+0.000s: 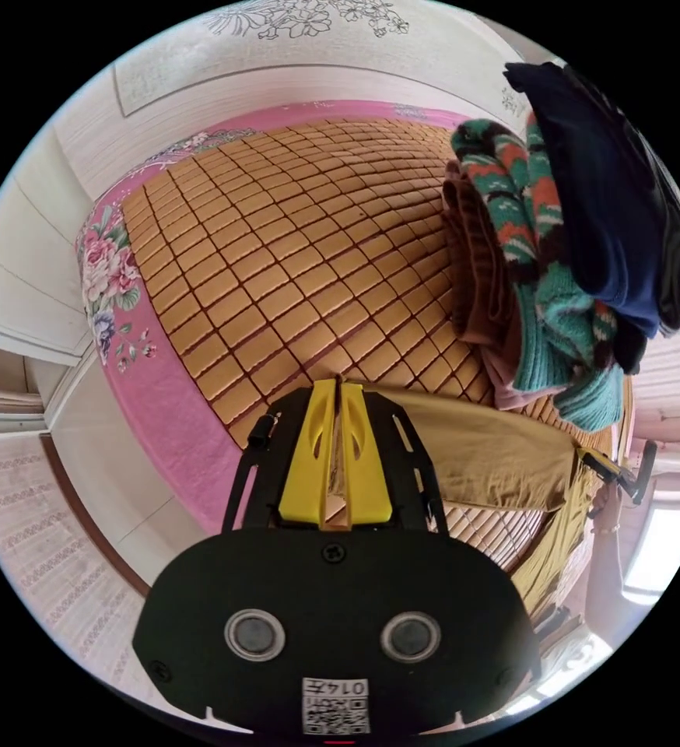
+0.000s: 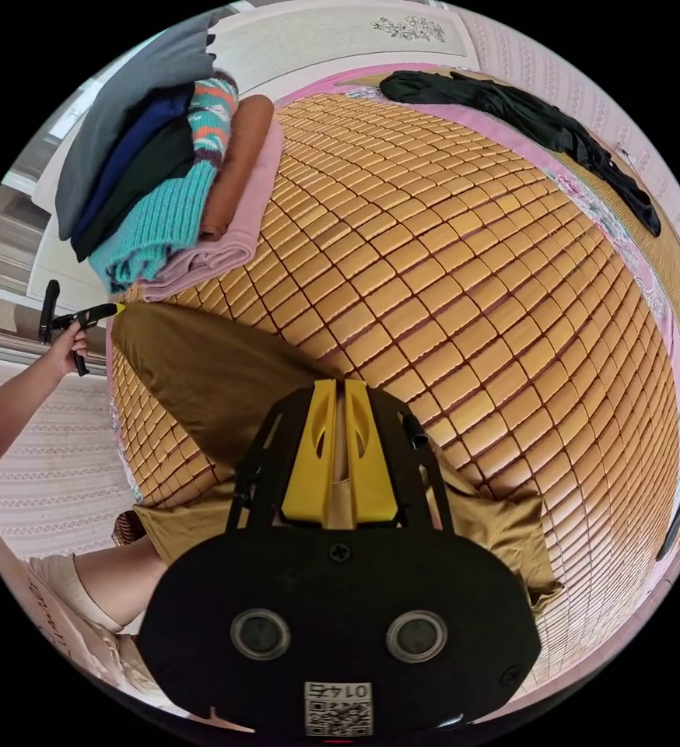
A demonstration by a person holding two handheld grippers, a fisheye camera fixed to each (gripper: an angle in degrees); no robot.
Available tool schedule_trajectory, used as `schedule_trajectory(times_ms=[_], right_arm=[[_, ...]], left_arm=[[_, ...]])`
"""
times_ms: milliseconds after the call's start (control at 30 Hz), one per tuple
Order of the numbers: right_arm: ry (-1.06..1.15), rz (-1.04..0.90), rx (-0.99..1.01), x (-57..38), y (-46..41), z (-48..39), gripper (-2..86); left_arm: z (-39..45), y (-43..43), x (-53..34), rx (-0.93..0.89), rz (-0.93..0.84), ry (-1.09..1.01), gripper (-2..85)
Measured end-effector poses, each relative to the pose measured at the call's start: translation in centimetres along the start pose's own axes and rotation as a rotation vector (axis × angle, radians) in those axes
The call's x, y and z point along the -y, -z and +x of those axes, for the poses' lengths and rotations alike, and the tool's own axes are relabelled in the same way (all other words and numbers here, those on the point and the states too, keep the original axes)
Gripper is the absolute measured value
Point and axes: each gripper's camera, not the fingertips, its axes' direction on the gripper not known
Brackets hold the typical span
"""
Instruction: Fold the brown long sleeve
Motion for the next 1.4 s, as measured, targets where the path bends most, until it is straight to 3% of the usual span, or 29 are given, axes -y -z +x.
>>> schedule_trajectory(times_ms=[233, 400, 567, 700, 767, 967, 1033, 1200, 1400], right_arm=[[0.002, 0.084, 0.061, -1.2, 6.5, 0.6, 7.2], [-0.122, 0.235, 0.073, -7.5, 12.5, 2.2, 7.6], [-0.375, 0.224, -0.141, -18.6, 17.0, 5.2, 7.4], [-0.407, 0.044, -0.391, -24.3, 19.3, 6.3, 7.5], [-0.393, 0.023, -0.398, -25.1, 20.2, 6.7, 7.6], [-0.411, 0.089, -0.320, -25.3, 23.0, 9.2, 9.0], [-0.422, 0.114, -0.287, -25.3, 23.4, 9.8, 8.0], [-0.476, 0.114, -0.156, -27.3, 25.4, 11.4, 0.7], [-0.392, 0.138, -0.153, -29.2, 29.7, 10.1, -0.2]], left_arm=[[1.2, 2.3, -0.2, -0.014, 0.034, 0.042, 6.2], [6.4, 5.5, -3.1, 0.005, 0.066, -0.203, 5.4], [17.7, 5.1, -8.7, -0.076, -0.025, -0.651, 4.7], [27.1, 1.9, -10.6, -0.212, -0.118, -0.848, 4.6], [34.8, 0.0, -11.2, -0.235, -0.095, -1.016, 5.1], [53.3, -4.0, -12.7, -0.344, -0.049, -1.254, 6.3], [58.0, -5.6, -14.0, -0.312, -0.058, -1.309, 6.7], [65.8, -12.5, -15.2, -0.192, -0.302, -1.241, 5.5], [68.2, -11.8, -16.7, -0.154, -0.192, -1.302, 1.5]])
